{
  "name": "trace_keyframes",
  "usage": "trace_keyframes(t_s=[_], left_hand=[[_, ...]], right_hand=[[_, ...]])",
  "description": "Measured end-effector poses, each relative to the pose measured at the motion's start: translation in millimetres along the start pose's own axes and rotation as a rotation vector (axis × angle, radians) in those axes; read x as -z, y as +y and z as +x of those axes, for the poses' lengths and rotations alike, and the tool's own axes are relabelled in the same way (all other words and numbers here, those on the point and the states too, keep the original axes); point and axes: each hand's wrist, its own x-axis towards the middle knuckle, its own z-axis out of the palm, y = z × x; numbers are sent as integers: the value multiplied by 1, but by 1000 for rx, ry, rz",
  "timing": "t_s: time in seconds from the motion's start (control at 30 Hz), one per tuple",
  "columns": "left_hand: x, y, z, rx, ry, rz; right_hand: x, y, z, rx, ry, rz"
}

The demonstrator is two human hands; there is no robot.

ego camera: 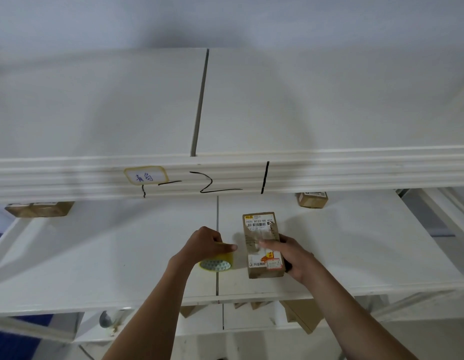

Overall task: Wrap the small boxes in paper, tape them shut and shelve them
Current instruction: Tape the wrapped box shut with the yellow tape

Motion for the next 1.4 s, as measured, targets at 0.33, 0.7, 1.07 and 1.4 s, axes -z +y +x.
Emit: trace_keyframes(t_s=[0.33, 0.7, 1.07, 1.4], left_hand=[[-5, 13, -3, -29, 20, -80], [-9, 12, -8, -27, 31, -89], [-12, 25, -2, -69, 116, 150], [12, 3, -24, -103, -133, -291]], right_hand=[[-11, -3, 0, -53, -28, 83], [-11, -8, 11, -137, 140, -165], [-21, -3, 7, -110, 84, -432], [0, 0, 8, -114, 135, -424]])
